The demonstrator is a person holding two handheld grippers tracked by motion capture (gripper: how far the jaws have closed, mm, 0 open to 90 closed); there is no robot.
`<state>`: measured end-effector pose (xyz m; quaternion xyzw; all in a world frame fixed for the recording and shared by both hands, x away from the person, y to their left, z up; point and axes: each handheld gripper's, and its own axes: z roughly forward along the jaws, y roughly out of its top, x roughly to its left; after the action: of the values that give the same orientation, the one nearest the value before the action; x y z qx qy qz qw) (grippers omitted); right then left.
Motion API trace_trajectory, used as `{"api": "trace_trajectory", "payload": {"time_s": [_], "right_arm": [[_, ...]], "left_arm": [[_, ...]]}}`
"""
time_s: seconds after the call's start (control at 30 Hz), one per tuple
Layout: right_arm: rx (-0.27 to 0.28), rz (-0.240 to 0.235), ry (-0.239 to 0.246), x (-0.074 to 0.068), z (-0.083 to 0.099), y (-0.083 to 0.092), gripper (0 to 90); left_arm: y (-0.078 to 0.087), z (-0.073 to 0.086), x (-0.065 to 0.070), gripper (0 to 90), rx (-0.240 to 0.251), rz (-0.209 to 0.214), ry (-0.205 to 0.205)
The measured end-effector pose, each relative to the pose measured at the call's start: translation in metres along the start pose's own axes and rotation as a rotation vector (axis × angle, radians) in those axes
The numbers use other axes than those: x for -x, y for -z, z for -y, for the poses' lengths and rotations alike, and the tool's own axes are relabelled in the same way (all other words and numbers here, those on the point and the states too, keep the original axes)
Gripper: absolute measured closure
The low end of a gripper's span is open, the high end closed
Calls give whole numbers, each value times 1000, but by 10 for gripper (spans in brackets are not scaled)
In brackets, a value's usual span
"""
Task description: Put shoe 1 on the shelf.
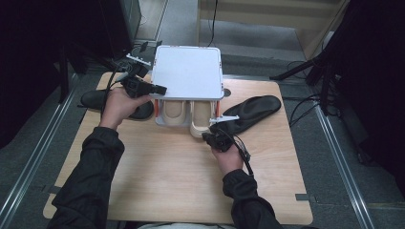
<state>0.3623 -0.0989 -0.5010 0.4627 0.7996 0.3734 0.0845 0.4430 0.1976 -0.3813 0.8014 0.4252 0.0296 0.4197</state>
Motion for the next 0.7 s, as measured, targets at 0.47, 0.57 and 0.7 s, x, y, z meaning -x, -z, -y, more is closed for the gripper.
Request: {"api": "trace_trajectory", "payload": {"time_s": [0.47,0.57,0.7], "right_arm": [[10,33,3,1,-26,-26,900],[9,31,-3,3,-30,-30,900],[21,27,-18,6,-32,-33,900]], "left_arm": [[0,0,0,900,0,-2,-1],[0,0,0,900,-1,-3,0],[0,0,0,900,2,-3,-4]]}}
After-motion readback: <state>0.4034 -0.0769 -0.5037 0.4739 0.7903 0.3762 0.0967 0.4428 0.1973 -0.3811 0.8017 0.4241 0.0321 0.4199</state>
